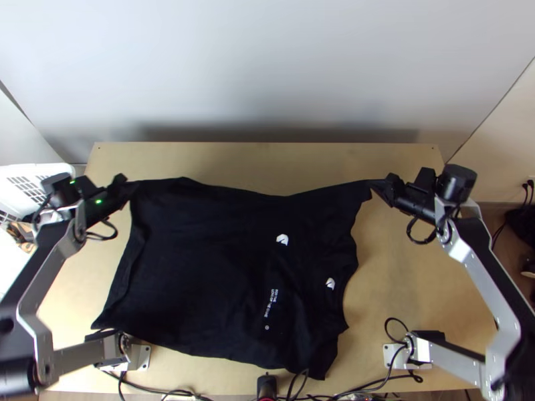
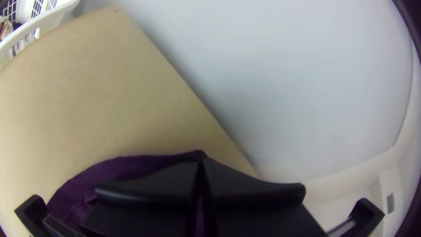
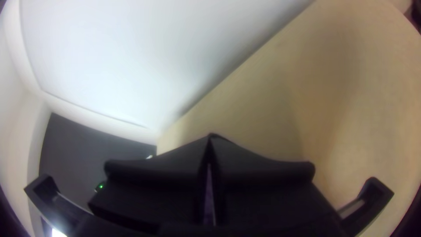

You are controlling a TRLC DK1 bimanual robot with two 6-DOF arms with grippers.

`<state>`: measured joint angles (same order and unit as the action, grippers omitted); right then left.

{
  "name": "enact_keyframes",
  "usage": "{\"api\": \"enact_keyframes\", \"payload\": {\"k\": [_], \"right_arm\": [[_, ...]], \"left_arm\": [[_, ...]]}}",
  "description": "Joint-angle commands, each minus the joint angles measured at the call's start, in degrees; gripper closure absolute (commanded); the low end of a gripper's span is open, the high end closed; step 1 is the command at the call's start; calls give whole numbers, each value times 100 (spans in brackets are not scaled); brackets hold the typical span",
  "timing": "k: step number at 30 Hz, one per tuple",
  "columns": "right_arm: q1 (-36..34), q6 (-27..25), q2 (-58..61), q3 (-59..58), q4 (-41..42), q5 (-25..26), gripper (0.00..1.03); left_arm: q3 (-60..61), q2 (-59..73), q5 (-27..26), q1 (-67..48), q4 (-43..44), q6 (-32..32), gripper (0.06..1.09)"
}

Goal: Fold the t-shirt

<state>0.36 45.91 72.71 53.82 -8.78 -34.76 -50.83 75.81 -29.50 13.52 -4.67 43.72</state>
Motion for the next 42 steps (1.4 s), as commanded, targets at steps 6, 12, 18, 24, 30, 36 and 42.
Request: {"api": "enact_keyframes", "payload": {"k": [6, 12, 18, 24, 30, 36, 42], "right_arm": [[-273, -205, 1844, 832, 368, 787, 100], [-89, -205, 2485, 1289, 385, 989, 100], [-10, -276, 2942, 1640, 385, 1244, 100], [17, -328, 3470, 2176, 218, 1754, 100], [105, -513, 3522, 2238, 218, 1780, 100], [263, -636, 3505, 2273, 210, 1824, 100], [439, -750, 3100, 2264, -133, 1824, 100]], "left_arm": [[-964, 1595, 612, -614, -8, -523, 105], [-1737, 2377, 752, -886, -17, -584, 105], [-2836, 3265, 1025, -1123, -351, -620, 105], [-4814, 4557, 1218, -1246, -2012, -620, 105], [-5464, 4978, 1359, -1220, -2152, -690, 105], [-5868, 5383, 1412, -1150, -2363, -980, 105], [-5868, 5365, 1280, -1158, -2882, -1252, 105]]}}
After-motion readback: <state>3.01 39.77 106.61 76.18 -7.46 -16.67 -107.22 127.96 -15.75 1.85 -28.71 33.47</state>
